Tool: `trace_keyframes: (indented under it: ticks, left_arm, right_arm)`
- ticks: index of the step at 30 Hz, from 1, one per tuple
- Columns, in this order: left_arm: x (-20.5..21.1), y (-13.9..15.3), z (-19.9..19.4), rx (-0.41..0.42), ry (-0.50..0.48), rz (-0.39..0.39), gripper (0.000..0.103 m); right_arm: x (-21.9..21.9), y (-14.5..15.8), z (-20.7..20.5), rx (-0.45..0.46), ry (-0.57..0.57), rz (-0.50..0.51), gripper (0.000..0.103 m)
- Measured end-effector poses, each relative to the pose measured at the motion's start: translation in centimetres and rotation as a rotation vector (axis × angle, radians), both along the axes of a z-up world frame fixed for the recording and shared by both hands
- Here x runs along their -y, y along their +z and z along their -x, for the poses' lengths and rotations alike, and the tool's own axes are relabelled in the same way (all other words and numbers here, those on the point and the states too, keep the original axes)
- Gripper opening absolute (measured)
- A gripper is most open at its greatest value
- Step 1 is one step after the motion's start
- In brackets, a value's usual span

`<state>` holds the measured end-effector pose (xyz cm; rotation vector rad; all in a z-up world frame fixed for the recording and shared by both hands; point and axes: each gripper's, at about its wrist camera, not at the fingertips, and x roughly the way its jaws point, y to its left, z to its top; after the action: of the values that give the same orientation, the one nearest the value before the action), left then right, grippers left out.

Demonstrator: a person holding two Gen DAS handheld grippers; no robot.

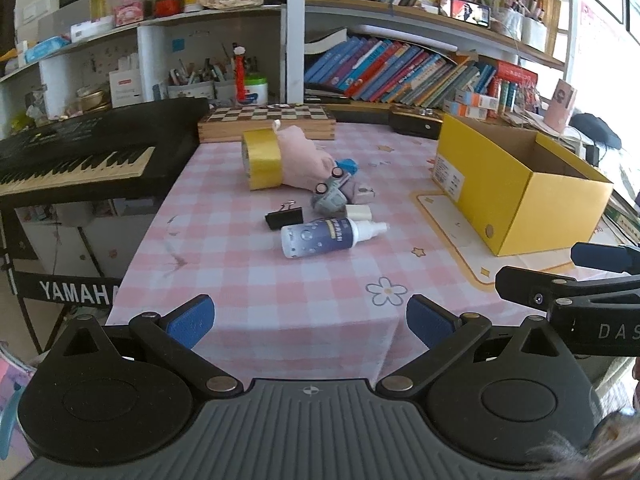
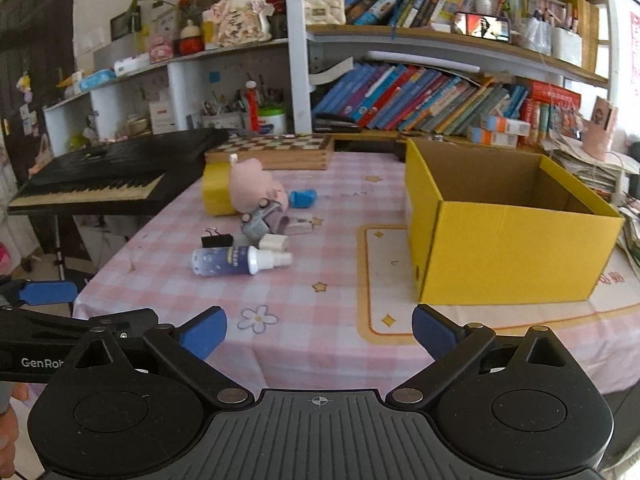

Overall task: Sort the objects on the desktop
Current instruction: 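Grasp the white spray bottle with the left tool while the right tool grasps the white plug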

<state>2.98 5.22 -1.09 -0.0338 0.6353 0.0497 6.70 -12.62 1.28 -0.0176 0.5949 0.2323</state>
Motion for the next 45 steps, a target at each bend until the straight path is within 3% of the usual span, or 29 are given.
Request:
trace_keyframes:
  ticks: [19,27,38,45]
  left_arm:
    - [-1.8,-1.0,-2.6,-0.017,0.059,-0.002,0.103]
    - [-1.6,-1.8,-5.3,-0.026,0.013,-0.003,0.103]
    - [-0.8,-2.9,-9.8,-0.043,-0.083,-0.023,0.101]
    - [-0.4,-3.5,-12.4,-0.052,-0.161,-0.080,0.101]
  right_arm:
    - [-1.3,-0.8,-5.5,-0.057,0.115,-0.018,0.087]
    - [-1.0,-1.2,-8.7,-0.107,0.135,-0.022,0.073]
    - [-0.6,-1.3,-12.3,-0.124,0.150,-0.023,0.072]
    - [-0.6,-1.9,-13.8,-0.155,0.159,-0.029,0.072]
